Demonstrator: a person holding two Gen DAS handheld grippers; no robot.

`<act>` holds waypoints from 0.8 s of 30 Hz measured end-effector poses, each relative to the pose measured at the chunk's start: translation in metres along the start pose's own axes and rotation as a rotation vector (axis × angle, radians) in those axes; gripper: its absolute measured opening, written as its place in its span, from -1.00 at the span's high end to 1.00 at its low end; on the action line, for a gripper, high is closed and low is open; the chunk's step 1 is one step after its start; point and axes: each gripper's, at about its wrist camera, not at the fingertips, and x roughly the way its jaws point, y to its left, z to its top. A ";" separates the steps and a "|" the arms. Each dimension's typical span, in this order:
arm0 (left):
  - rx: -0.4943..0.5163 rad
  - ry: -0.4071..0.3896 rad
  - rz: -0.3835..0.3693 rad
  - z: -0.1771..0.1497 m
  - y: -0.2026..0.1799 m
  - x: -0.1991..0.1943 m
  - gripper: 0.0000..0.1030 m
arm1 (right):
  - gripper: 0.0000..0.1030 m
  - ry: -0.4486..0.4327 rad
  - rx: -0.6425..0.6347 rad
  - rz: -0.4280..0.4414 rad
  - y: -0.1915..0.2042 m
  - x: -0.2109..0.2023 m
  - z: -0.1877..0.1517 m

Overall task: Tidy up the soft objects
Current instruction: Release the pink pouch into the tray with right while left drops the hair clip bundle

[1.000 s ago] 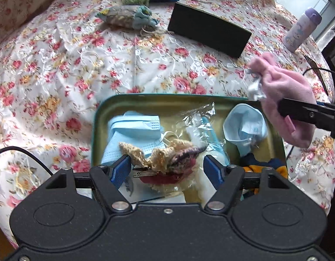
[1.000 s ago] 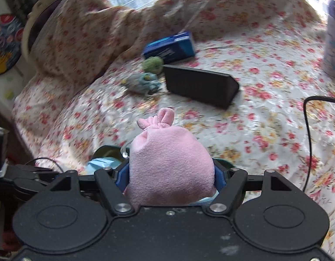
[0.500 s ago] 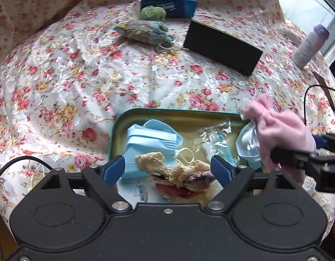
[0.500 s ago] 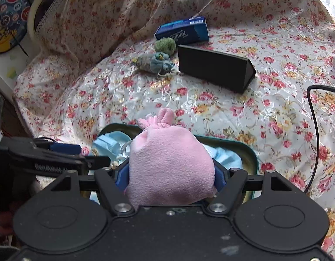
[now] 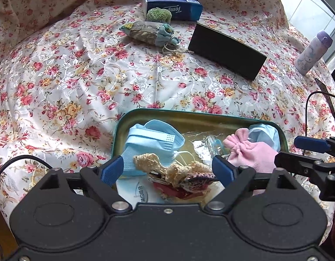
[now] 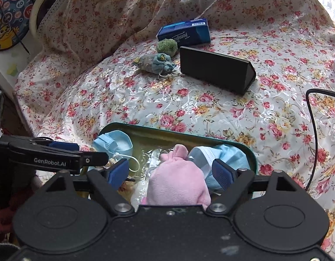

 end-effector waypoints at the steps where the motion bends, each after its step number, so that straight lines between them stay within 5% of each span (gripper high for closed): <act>1: -0.002 0.001 0.000 0.000 0.000 0.000 -0.64 | -0.62 0.002 0.002 -0.002 -0.001 0.000 0.000; 24: -0.001 -0.059 -0.005 0.005 -0.006 -0.004 -0.91 | -0.62 0.026 0.034 -0.023 -0.008 0.008 0.000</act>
